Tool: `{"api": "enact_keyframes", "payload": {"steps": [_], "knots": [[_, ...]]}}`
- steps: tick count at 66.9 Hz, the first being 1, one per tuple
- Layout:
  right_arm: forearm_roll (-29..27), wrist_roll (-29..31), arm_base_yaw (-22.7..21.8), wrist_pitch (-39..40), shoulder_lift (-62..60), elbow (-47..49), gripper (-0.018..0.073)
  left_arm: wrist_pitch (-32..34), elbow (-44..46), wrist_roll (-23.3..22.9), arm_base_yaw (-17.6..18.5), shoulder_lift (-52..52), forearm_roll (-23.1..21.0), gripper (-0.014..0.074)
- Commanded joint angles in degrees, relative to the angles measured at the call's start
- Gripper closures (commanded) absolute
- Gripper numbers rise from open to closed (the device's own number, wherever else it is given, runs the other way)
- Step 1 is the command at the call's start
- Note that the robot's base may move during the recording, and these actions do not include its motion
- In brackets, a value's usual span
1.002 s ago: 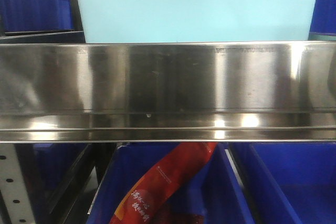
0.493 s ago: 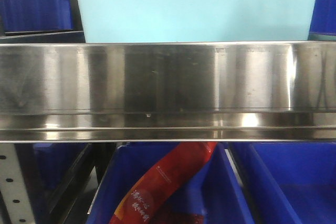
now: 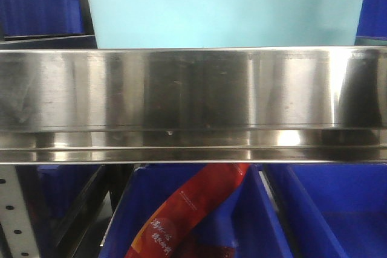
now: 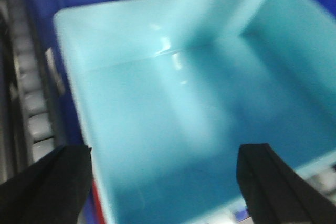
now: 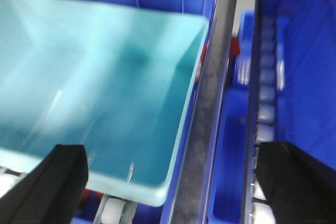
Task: Fetch blue bin and place on conveyor start
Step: 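Close both grippers on opposite side walls of the teal bin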
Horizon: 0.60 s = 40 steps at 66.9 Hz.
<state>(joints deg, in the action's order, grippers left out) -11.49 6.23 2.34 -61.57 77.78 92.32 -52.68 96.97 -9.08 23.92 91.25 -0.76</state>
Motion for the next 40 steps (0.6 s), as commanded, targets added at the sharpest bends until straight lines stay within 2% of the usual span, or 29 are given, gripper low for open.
{"api": "enact_keyframes", "payload": {"steps": [1,10,16,40], "knots": [[0.22,-0.31,0.13,-0.97,4.73,3.42,0.0012,-1.47,2.07,-0.55,-1.7,2.91,0.11,0.0132],[0.31,-0.31,0.13,0.42,11.15,5.88,0.0012,-1.45,3.33,-0.55,-3.33,6.98,1.27,0.0132],[0.31,-0.31,0.13,2.3,14.46,5.99,0.0012,-0.52,3.33,-0.55,-3.33,8.91,2.43,0.0132],[0.31,-0.31,0.13,6.34,23.24,6.23,0.0012,1.65,3.33,-0.55,-3.46,13.21,2.32,0.0132]]}}
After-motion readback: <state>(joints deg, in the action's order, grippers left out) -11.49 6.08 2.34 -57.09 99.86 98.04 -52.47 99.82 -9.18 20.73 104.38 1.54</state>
